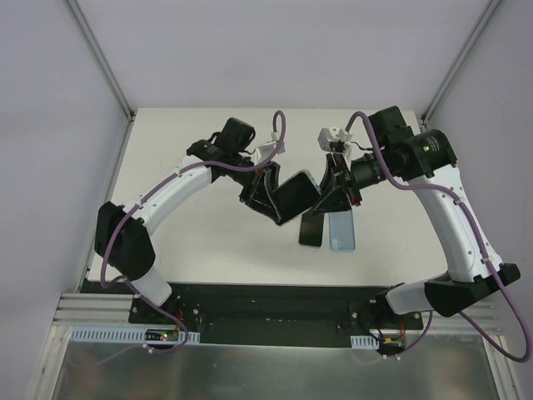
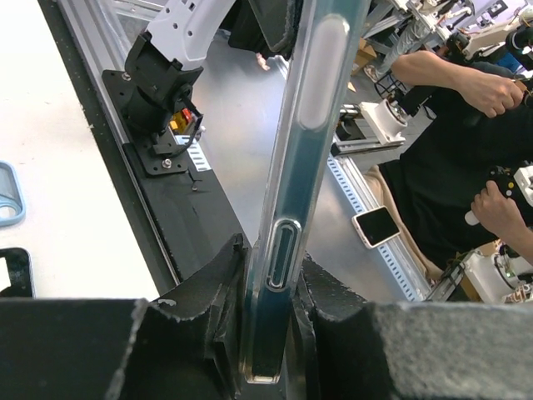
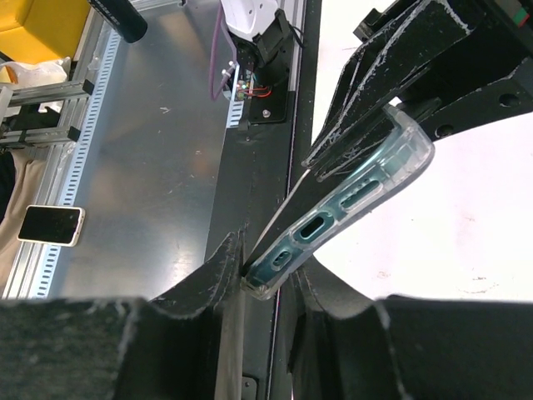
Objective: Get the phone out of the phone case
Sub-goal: Remove the phone case from the phone.
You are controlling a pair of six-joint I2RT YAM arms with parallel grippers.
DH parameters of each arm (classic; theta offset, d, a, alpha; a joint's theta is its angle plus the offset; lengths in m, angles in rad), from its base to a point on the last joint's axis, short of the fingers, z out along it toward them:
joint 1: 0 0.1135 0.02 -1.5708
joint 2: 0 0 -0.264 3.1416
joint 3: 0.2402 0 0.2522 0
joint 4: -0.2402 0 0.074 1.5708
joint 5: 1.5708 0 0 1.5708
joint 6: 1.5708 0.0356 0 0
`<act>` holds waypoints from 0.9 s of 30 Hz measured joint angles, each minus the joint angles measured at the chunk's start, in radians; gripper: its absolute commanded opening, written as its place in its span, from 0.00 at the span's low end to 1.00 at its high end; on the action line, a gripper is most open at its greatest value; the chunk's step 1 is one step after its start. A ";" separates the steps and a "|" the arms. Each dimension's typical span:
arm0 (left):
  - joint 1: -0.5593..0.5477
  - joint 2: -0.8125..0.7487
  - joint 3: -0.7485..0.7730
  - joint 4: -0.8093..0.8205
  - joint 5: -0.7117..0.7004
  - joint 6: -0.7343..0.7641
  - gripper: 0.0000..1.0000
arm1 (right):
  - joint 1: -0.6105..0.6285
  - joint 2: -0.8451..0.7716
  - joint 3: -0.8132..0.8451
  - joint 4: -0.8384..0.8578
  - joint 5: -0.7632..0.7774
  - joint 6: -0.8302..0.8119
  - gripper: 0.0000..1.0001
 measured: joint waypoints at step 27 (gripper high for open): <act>-0.060 0.098 0.055 -0.030 0.000 0.005 0.00 | 0.027 0.005 0.051 -0.087 0.079 -0.002 0.00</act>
